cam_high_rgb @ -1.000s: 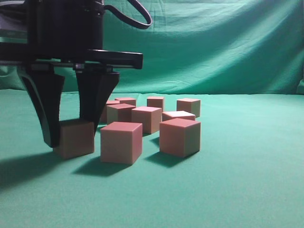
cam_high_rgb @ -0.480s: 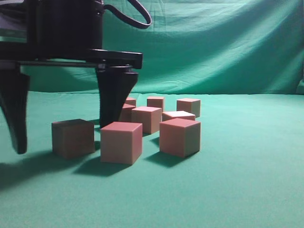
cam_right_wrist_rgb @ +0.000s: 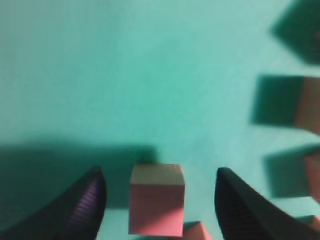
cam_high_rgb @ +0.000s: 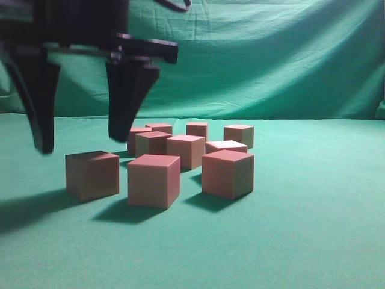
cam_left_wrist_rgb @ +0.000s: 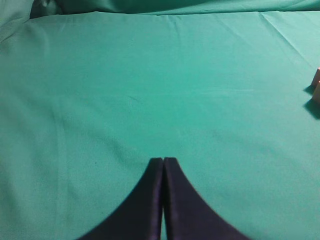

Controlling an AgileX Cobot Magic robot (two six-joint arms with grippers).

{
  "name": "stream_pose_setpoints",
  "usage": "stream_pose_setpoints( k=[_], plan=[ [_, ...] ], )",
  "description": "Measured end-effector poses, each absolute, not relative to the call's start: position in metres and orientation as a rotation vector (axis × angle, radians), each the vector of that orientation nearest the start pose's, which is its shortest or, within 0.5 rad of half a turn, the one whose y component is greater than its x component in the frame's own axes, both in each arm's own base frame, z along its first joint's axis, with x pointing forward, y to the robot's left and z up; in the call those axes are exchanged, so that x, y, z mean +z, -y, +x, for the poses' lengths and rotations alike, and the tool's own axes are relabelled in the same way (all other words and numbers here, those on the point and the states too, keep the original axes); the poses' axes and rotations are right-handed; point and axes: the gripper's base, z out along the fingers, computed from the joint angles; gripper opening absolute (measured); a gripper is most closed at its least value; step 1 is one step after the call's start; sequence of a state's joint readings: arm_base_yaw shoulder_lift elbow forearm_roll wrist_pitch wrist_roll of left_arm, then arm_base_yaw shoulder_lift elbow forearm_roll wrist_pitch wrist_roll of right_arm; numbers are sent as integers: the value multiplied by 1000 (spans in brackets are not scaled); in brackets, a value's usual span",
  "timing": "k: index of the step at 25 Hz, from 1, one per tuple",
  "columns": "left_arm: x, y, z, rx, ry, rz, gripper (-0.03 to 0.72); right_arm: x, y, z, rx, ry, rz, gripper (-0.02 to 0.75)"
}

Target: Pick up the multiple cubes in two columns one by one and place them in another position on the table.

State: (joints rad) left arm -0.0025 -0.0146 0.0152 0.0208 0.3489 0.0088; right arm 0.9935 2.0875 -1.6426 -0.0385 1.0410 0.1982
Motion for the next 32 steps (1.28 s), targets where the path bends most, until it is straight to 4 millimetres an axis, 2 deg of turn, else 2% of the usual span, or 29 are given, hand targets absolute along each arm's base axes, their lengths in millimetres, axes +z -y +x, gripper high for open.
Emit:
stream_pose_setpoints(
  k=[3,4,8,11,14,17,21,25,28,32],
  plan=[
    [177,-1,53,25,-1833,23,0,213,-357,238,133,-2676,-1160,479],
    [177,-1,53,25,-1833,23,0,220,-356,237,146,-2655,-1153,438],
    [177,-1,53,25,-1833,23,0,251,-350,236,174,-2578,-1132,453],
    [177,-1,53,25,-1833,23,0,273,-348,235,197,-2536,-1113,302],
    [177,-1,53,25,-1833,23,0,290,-346,234,209,-2525,-1099,90],
    [177,-1,53,25,-1833,23,0,301,-342,232,220,-2536,-1055,0],
    [177,-1,53,25,-1833,23,0,321,-336,228,278,-2514,-973,0],
    [177,-1,53,25,-1833,23,0,359,-323,216,366,-2413,-933,0],
    [177,-1,53,25,-1833,23,0,391,-310,198,429,-2333,-929,0],
    [177,-1,53,25,-1833,23,0,429,-293,162,493,-2202,-1005,0]
  ],
)
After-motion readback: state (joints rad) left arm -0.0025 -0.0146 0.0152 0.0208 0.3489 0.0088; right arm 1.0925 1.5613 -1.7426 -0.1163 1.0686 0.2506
